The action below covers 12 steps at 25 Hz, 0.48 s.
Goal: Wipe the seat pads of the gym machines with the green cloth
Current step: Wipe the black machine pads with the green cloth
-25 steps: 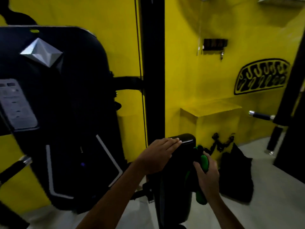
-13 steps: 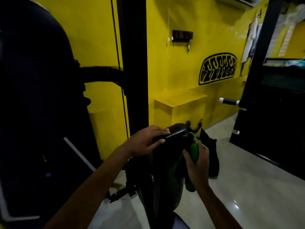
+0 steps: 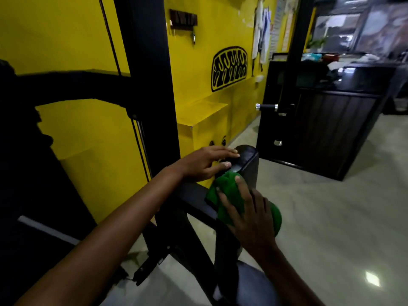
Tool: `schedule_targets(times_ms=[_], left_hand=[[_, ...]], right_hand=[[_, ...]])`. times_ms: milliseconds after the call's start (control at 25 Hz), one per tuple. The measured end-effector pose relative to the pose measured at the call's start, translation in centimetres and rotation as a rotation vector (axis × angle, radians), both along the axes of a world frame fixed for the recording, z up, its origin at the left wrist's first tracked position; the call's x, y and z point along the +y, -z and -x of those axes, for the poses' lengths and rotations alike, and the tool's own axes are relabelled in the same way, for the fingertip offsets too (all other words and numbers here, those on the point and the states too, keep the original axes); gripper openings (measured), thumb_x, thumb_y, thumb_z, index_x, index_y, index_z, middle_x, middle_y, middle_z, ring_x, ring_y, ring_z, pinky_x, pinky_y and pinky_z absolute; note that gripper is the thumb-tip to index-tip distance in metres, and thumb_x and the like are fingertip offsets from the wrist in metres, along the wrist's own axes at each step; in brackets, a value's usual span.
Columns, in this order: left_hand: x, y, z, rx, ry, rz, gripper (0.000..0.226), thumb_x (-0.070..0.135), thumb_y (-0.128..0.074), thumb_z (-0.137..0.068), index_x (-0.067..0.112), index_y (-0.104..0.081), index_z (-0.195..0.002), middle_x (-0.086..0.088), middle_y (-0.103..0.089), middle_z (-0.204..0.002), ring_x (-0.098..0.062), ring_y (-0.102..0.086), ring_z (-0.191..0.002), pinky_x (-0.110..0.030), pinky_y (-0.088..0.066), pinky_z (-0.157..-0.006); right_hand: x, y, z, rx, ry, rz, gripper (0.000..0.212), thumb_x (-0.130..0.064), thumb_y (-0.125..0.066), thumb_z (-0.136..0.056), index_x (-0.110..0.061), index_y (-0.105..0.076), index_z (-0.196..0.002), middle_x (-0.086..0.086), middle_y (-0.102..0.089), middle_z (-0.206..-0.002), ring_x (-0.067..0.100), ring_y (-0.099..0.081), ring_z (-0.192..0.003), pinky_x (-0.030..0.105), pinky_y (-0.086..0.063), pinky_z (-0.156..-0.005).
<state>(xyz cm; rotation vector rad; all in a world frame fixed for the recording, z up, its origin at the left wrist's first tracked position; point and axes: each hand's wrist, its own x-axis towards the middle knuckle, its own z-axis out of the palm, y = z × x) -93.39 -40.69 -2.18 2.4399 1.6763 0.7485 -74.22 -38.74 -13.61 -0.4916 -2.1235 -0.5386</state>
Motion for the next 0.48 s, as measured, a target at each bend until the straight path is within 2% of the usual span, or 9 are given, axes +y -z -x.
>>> schedule_targets(times_ms=[80,200,360,480], left_hand=[[0.2,0.2,0.4,0.012,0.040,0.010,0.043,0.028,-0.045,-0.096,0.009,-0.053,-0.134,-0.008,-0.049,-0.141,-0.016,-0.043,-0.132,-0.024,-0.033,-0.106],[0.0,0.5,0.8,0.039,0.063,0.015,0.044,0.029,-0.040,-0.099,0.015,-0.046,-0.140,-0.004,-0.041,-0.148,-0.013,-0.036,-0.137,-0.023,-0.031,-0.108],[-0.5,0.8,1.0,0.035,0.086,-0.009,0.044,0.029,-0.039,-0.100,0.016,-0.043,-0.142,-0.003,-0.039,-0.150,-0.013,-0.035,-0.138,-0.028,-0.031,-0.111],[-0.9,0.8,0.7,0.100,0.089,-0.057,0.046,0.030,-0.038,-0.100,0.014,-0.040,-0.144,-0.005,-0.037,-0.150,-0.016,-0.034,-0.139,-0.035,-0.034,-0.111]], right_hand=[[-0.5,2.6,0.2,-0.094,0.066,-0.159,0.031,-0.016,-0.044,-0.093,-0.018,-0.053,-0.123,0.014,-0.041,-0.137,0.037,-0.049,-0.098,0.042,-0.046,-0.071],[-0.8,3.2,-0.6,-0.197,0.062,-0.272,0.032,-0.009,-0.033,-0.095,-0.015,-0.054,-0.118,0.011,-0.042,-0.136,0.037,-0.047,-0.096,0.042,-0.041,-0.072],[-0.7,-0.9,-0.8,-0.200,0.115,-0.274,0.033,-0.007,-0.034,-0.093,-0.018,-0.050,-0.120,0.008,-0.041,-0.138,0.036,-0.047,-0.099,0.040,-0.044,-0.069],[-1.0,1.9,-0.6,-0.236,0.121,-0.303,0.036,-0.006,-0.037,-0.090,-0.016,-0.065,-0.112,0.009,-0.043,-0.133,0.036,-0.047,-0.093,0.040,-0.043,-0.071]])
